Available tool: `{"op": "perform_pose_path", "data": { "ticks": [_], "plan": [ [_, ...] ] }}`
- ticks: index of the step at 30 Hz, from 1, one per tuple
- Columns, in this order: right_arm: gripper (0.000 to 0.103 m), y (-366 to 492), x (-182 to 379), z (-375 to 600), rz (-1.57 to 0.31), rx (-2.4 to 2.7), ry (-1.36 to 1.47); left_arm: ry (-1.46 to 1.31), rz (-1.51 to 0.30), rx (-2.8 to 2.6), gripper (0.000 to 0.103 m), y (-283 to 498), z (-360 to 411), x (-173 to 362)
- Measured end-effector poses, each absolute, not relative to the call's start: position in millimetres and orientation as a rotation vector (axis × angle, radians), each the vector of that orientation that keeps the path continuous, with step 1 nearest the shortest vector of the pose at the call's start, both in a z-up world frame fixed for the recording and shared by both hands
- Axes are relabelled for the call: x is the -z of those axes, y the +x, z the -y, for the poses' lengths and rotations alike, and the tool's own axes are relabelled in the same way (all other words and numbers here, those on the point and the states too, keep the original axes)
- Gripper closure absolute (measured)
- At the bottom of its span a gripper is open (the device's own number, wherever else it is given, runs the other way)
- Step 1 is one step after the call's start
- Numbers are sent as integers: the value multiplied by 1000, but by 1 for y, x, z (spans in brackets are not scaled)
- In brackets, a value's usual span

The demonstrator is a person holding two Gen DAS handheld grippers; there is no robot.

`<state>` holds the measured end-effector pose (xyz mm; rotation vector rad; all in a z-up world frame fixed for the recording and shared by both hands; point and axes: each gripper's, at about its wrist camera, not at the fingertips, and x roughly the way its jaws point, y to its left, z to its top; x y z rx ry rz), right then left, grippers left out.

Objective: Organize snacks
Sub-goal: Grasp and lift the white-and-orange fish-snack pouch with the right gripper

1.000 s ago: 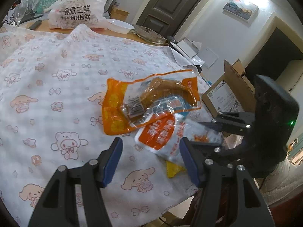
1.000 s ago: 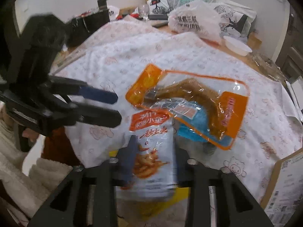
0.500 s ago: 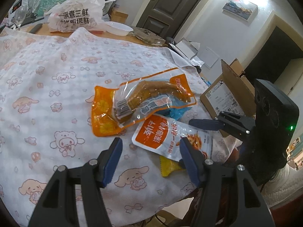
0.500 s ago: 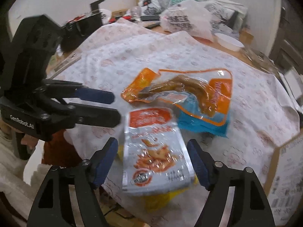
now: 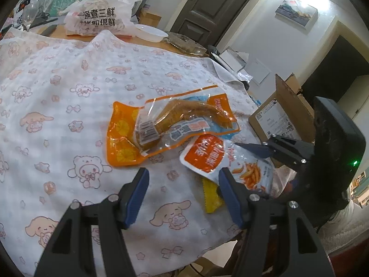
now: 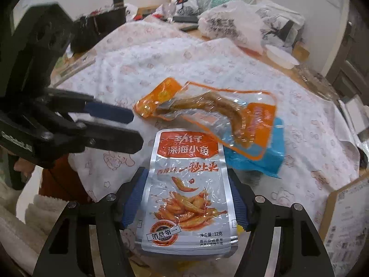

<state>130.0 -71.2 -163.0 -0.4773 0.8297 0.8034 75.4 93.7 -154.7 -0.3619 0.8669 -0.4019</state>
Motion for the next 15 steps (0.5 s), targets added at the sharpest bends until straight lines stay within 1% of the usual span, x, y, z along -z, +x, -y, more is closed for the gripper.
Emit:
{"op": "perform_pose_path", "data": {
  "ticks": [7,15],
  "plan": [
    [40,110,147,102,-823,-747,-442,-332,-863,433,44,69,-76,147],
    [39,103,156,145,-856,-616,-350,-257,-930,503,43,80,-32,155]
  ]
}}
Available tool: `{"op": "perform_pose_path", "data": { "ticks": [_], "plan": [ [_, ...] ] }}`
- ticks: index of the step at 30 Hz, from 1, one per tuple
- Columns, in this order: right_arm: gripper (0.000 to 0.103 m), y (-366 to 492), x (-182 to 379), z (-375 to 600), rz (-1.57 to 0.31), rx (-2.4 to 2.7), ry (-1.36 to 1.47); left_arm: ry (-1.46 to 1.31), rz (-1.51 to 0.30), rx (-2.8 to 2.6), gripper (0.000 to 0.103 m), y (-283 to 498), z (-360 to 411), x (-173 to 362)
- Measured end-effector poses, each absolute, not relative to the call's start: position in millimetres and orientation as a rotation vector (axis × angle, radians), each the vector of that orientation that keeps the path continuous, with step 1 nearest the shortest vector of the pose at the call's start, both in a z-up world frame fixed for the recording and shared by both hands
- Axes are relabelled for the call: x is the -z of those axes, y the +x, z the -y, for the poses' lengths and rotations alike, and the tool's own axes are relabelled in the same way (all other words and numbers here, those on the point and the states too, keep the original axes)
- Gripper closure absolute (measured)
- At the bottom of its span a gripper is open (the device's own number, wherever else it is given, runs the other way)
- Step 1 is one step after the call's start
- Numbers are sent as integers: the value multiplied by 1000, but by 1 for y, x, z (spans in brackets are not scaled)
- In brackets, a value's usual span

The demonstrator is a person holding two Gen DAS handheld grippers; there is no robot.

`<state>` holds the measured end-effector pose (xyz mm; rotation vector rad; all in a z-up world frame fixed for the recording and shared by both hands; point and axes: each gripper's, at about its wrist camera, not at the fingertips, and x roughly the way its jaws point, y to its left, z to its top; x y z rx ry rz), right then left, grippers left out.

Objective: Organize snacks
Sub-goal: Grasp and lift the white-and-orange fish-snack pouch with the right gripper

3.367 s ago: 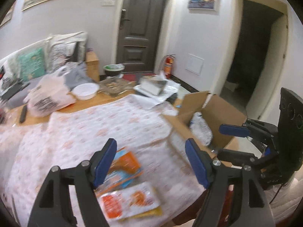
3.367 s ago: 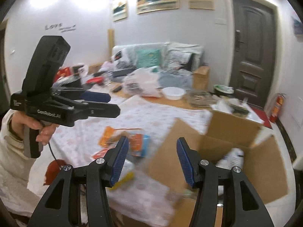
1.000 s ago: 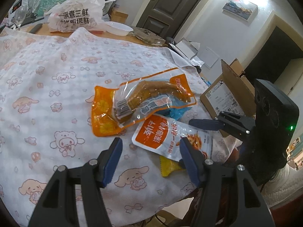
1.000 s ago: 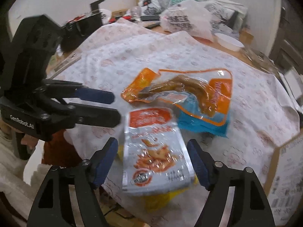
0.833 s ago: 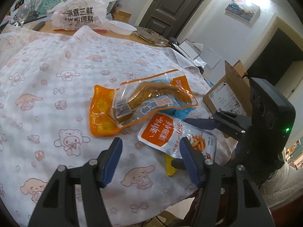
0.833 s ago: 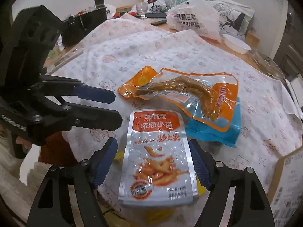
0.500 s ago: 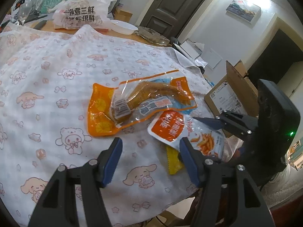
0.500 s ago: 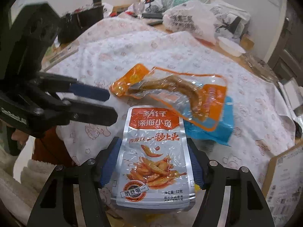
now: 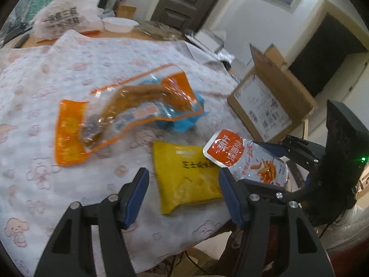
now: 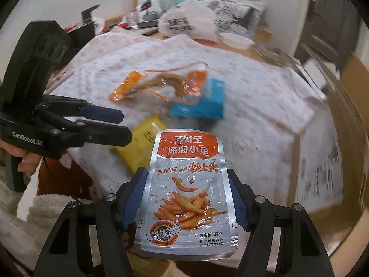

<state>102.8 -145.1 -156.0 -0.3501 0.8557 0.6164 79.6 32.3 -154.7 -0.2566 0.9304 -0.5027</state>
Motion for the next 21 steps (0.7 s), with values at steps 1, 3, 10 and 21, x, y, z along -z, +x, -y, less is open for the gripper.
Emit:
{"op": "perform_pose_path", "data": {
  "ticks": [1,3,10,21],
  "plan": [
    [39,102,157,150,-860,-617,-333,-253,-937,511,43,80,-27,155],
    [39,100,160,157,-867,-605,-303,-245,-943,515,43,79,-21,154],
    [39,94,171,176,-901,-598,-231,-57,-941,514,40,105,13,143],
    [39,76,178,180,-917,-652,-190,67,-974,585,40,127,34,151]
  ]
}}
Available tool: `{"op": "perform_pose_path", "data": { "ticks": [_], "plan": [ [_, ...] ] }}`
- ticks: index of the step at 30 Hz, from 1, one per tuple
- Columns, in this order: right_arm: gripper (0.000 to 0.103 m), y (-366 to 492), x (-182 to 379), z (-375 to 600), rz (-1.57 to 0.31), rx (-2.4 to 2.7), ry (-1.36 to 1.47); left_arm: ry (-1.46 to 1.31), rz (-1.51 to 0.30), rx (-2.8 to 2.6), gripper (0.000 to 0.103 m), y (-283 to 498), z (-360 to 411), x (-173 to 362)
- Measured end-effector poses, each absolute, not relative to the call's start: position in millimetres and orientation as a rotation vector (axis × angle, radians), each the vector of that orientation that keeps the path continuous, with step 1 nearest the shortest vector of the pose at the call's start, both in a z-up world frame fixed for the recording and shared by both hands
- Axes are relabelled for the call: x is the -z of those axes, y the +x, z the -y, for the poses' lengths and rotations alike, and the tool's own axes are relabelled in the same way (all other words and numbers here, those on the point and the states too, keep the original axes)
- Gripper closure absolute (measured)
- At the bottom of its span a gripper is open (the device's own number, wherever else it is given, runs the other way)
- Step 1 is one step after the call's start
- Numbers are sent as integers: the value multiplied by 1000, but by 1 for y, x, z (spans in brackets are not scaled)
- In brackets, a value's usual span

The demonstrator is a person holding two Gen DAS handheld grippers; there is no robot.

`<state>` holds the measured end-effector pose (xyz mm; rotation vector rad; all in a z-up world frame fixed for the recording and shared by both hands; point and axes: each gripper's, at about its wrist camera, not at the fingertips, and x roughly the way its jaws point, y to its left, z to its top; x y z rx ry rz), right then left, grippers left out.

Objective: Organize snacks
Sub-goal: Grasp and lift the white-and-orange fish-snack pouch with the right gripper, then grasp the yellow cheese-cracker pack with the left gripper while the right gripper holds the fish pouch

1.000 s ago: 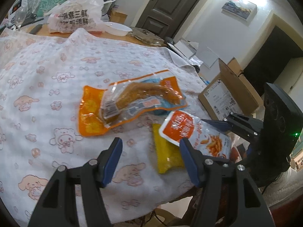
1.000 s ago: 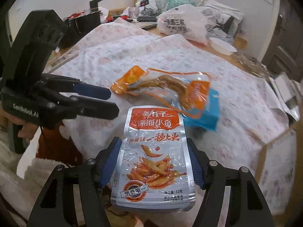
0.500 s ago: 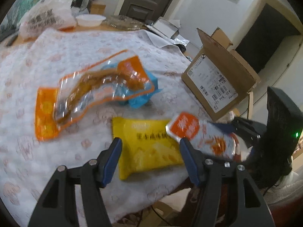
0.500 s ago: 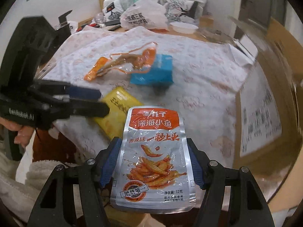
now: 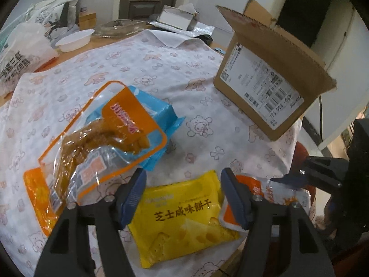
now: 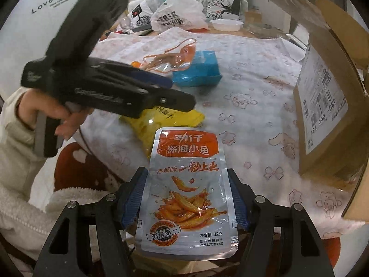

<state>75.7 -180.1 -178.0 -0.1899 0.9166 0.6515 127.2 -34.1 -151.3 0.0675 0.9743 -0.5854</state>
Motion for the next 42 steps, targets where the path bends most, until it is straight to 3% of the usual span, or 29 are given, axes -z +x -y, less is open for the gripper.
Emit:
{"op": "perform_pose_path", "data": {
  "ticks": [10,14,18,22,24,32,38,40,42],
  "plan": [
    [39,80,180,197,-921,-584,-187,61,-1001,590,38,105,12,157],
    [39,83,179,200,-913,-556,-187,77,-999,591,25,87,7,161],
    [39,88,181,200,-910,-533,-184,98,-977,591,23,75,8,163],
    [39,92,184,193,-875,-495,-181,108,-928,532,23,73,16,165],
    [39,95,184,189,-854,-482,-181,98,-894,506,36,72,17,166],
    [39,110,190,164,-801,-483,-236,-3,-871,301,37,69,-22,165],
    [32,114,192,161,-777,-470,-265,-36,-856,282,37,68,-32,167],
    [32,116,192,162,-779,-480,-258,-33,-846,275,37,67,-32,168],
    [39,117,192,164,-787,-490,-241,-42,-841,271,37,67,-33,169]
  ]
}}
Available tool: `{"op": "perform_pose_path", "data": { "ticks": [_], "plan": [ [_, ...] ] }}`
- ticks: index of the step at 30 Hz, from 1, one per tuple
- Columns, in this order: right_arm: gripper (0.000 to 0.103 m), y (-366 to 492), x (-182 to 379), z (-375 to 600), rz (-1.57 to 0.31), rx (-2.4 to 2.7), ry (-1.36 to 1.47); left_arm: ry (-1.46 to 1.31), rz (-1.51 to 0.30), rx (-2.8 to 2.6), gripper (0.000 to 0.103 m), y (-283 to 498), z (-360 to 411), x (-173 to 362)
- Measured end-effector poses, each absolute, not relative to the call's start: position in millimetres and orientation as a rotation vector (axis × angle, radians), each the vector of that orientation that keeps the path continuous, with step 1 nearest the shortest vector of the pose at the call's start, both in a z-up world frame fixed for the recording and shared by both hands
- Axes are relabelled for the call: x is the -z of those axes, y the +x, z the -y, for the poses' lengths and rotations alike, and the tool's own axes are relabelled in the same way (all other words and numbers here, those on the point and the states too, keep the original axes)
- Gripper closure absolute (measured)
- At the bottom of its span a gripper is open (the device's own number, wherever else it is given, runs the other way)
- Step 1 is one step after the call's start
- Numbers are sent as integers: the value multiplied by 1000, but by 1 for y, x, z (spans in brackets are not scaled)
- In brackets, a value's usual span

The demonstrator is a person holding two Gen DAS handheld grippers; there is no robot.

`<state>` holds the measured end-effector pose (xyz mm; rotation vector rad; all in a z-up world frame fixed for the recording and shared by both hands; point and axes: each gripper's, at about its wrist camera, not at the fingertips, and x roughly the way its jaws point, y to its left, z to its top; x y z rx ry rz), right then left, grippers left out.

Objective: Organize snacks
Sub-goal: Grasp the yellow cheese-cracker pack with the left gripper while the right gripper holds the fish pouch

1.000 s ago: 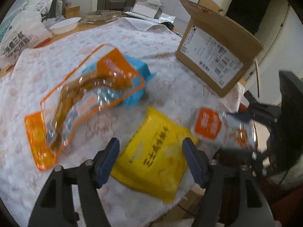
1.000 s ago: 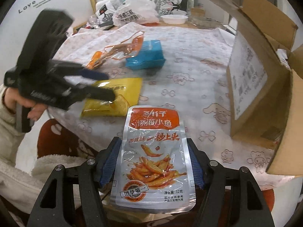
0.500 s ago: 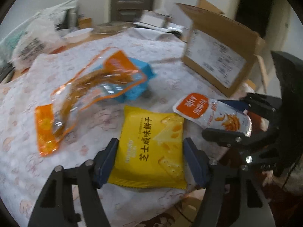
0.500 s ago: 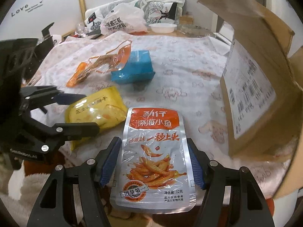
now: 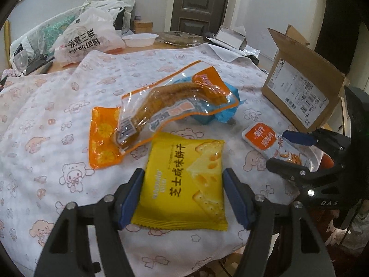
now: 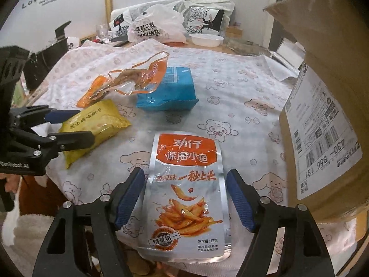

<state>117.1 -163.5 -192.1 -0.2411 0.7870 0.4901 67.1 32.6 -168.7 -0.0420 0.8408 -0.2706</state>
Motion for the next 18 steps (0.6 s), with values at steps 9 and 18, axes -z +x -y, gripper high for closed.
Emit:
{"op": "perform_pose_path", "data": {
  "ticks": [9,18],
  "plan": [
    [40,104,176,153,-741,-524,-257,-86,-791,228,37,51,-48,152],
    [39,86,126,125,-647,-660,-283,-116,-739,241,37,26,-64,115]
  ]
}}
